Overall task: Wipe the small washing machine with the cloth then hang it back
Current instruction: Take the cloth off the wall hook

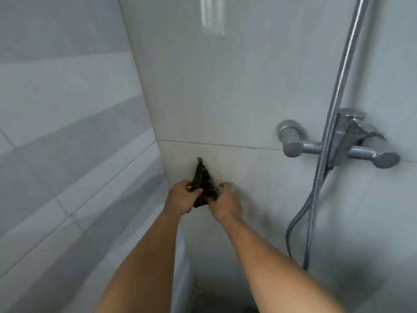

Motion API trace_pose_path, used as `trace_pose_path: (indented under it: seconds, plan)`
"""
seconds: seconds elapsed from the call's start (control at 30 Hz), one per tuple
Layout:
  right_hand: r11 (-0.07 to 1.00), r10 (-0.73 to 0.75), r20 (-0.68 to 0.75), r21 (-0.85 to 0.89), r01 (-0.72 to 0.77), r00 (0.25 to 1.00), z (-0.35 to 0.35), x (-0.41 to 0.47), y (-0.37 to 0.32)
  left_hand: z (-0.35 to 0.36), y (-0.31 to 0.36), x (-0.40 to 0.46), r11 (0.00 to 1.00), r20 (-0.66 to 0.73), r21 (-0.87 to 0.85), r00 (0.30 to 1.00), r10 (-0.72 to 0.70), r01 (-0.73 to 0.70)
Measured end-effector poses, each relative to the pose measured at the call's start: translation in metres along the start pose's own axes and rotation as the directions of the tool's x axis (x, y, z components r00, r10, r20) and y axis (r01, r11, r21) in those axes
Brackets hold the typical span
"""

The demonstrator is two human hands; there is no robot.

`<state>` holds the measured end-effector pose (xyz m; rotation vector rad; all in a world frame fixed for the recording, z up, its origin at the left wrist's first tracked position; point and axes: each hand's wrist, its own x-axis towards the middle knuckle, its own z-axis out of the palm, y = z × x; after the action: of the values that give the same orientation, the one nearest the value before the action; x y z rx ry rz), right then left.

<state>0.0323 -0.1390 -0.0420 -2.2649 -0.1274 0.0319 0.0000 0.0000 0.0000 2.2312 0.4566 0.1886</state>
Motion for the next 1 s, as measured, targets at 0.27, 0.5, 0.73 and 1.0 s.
trace_pose_path:
  seconds: [0.27,0.5,0.73,1.0]
  plan:
    - [0.935,0.056,-0.1,0.355,-0.017,0.993,-0.017,-0.008,-0.019,-0.032,0.032,-0.021,0.986,-0.03,-0.164,0.999,-0.031,0.026]
    - [0.661,0.054,-0.041,0.75,-0.004,0.998,-0.066,-0.047,0.016,-0.017,0.034,-0.08,0.841,0.236,-0.523,0.972,-0.01,0.136]
    - [0.474,0.159,0.284,0.818,-0.325,0.946,-0.033,-0.118,0.199,0.156,-0.067,-0.169,0.644,0.51,-0.646,0.859,-0.035,0.41]
    - [0.622,0.117,0.246,0.737,-0.264,0.962,-0.087,-0.236,0.31,0.233,-0.117,-0.265,0.761,0.481,-0.59,0.874,0.062,0.271]
